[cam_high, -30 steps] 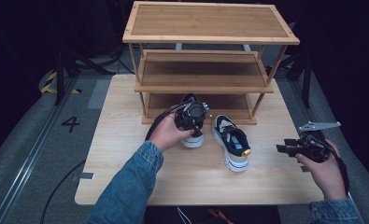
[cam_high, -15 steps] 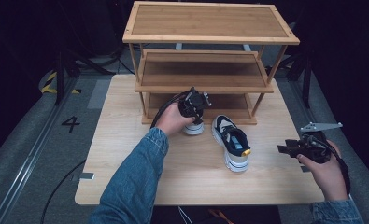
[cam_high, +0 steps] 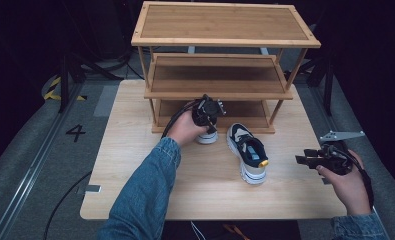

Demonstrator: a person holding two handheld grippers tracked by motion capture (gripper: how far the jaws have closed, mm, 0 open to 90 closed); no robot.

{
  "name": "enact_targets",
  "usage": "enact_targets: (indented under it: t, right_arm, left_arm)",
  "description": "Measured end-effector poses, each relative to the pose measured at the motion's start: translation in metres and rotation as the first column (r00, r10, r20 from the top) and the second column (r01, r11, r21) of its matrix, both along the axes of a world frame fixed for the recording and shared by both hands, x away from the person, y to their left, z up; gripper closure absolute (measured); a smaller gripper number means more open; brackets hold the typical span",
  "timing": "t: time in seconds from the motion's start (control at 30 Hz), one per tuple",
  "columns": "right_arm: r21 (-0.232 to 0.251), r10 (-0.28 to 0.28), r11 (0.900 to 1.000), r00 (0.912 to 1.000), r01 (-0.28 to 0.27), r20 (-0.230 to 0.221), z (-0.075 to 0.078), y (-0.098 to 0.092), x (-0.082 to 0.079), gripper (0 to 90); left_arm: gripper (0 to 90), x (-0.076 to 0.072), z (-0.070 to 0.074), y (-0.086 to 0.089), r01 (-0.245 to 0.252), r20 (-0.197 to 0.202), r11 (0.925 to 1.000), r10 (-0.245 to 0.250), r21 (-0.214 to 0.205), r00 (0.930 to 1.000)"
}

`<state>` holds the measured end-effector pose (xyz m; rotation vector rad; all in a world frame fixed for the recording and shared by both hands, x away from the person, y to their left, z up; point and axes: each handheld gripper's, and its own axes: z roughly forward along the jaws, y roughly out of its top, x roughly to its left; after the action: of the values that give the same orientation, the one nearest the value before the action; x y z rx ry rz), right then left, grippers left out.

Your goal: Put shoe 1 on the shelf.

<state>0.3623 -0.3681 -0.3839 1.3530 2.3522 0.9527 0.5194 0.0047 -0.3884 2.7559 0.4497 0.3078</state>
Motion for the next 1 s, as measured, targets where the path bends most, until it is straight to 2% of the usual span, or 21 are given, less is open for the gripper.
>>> enact_targets:
  t: [0.03, 0.17, 0.23, 0.33, 0.43, 0.47, 0.5, 0.53, 0.6, 0.67, 0.7, 0.73, 0.77, 0.83, 0.87, 0.9, 0.93, 0.97, 1.0]
  right_arm:
    - [0.000, 0.000, 1.0000, 1.0000, 0.000, 0.001, 0.000, 0.001, 0.000, 51.2]
    - [-0.005, 0.006, 1.0000, 1.0000, -0.006, 0.001, 0.000, 0.002, 0.000, 50.9]
    - [-0.006, 0.008, 0.9999, 1.0000, -0.008, 0.002, 0.000, 0.003, 0.000, 50.7]
    - [-0.005, 0.010, 0.9999, 0.9999, -0.010, 0.004, 0.000, 0.003, 0.001, 50.6]
    - [-0.006, 0.015, 0.9999, 0.9999, -0.015, -0.002, -0.001, 0.005, 0.002, 50.6]
    - [-0.008, 0.019, 0.9998, 0.9998, -0.019, -0.003, -0.001, 0.007, 0.003, 50.6]
    - [-0.010, 0.027, 0.9996, 0.9996, -0.027, -0.003, -0.002, 0.008, 0.004, 50.6]
    - [-0.011, 0.033, 0.9994, 0.9995, -0.033, -0.003, -0.002, 0.010, 0.004, 50.8]
    - [-0.010, 0.045, 0.9989, 0.9990, -0.045, -0.001, -0.001, 0.013, 0.005, 51.1]
    - [-0.011, 0.044, 0.9990, 0.9990, -0.044, -0.002, -0.001, 0.014, 0.005, 51.4]
    - [-0.011, 0.050, 0.9987, 0.9987, -0.050, 0.002, -0.001, 0.015, 0.005, 51.6]
    - [-0.014, 0.057, 0.9983, 0.9984, -0.057, 0.006, 0.000, 0.016, 0.006, 51.6]
    - [-0.012, 0.057, 0.9983, 0.9983, -0.057, 0.006, 0.000, 0.017, 0.006, 51.7]
    - [-0.011, 0.060, 0.9981, 0.9981, -0.060, 0.012, 0.001, 0.018, 0.006, 52.9]
    - [-0.009, 0.068, 0.9976, 0.9976, -0.068, 0.014, 0.001, 0.018, 0.006, 54.7]
    - [-0.013, 0.078, 0.9969, 0.9968, -0.078, 0.018, 0.001, 0.020, 0.006, 56.6]
    - [-0.017, 0.085, 0.9962, 0.9960, -0.085, 0.026, 0.001, 0.021, 0.005, 58.3]
    - [-0.017, 0.085, 0.9962, 0.9960, -0.085, 0.026, 0.001, 0.021, 0.005, 58.3]
    - [-0.011, 0.086, 0.9963, 0.9954, -0.085, 0.042, 0.000, 0.021, 0.003, 59.0]
  left_arm:
    - [49.4, -0.001, 0.000, 0.000, -0.004, 0.013, 1.0000, 0.004, 0.002, 0.9999]
    - [49.0, -0.002, 0.001, 0.000, -0.013, 0.023, 0.9999, 0.013, -0.008, 0.9997]
    - [48.8, -0.002, 0.002, 0.001, -0.005, 0.040, 0.9999, 0.006, -0.012, 0.9992]
    - [47.3, -0.006, 0.005, 0.003, -0.026, 0.058, 0.9988, 0.028, -0.043, 0.9979]
    - [43.7, -0.010, 0.012, 0.007, -0.019, 0.091, 0.9962, 0.027, -0.085, 0.9955]
    - [44.5, -0.010, 0.012, 0.007, -0.019, 0.091, 0.9962, 0.027, -0.085, 0.9955]
    - [45.1, -0.016, 0.021, 0.010, -0.019, 0.112, 0.9912, 0.034, -0.131, 0.9931]
    - [45.2, -0.019, 0.025, 0.012, -0.028, 0.112, 0.9878, 0.045, -0.153, 0.9927]
    - [45.5, -0.023, 0.029, 0.014, -0.042, 0.108, 0.9851, 0.061, -0.167, 0.9923]
    - [46.1, -0.030, 0.037, 0.018, -0.075, 0.110, 0.9775, 0.098, -0.197, 0.9891]
    - [49.9, -0.034, 0.042, 0.021, -0.088, 0.079, 0.9722, 0.108, -0.217, 0.9911]
    - [50.8, -0.037, 0.045, 0.023, -0.095, 0.069, 0.9673, 0.114, -0.235, 0.9911]
    - [51.4, -0.044, 0.048, 0.025, -0.120, 0.066, 0.9585, 0.141, -0.259, 0.9878]
    - [53.6, -0.053, 0.050, 0.027, -0.143, 0.054, 0.9479, 0.165, -0.284, 0.9848]
    - [55.1, -0.061, 0.051, 0.029, -0.165, 0.050, 0.9403, 0.188, -0.298, 0.9809]
    - [59.3, -0.067, 0.051, 0.030, -0.188, 0.041, 0.9244, 0.214, -0.332, 0.9760]
    - [61.7, -0.071, 0.049, 0.032, -0.210, 0.014, 0.9112, 0.230, -0.355, 0.9731]
    - [64.9, -0.071, 0.049, 0.032, -0.210, 0.014, 0.9112, 0.230, -0.355, 0.9731]
    - [64.9, -0.074, 0.048, 0.032, -0.217, -0.003, 0.9044, 0.232, -0.367, 0.9727]
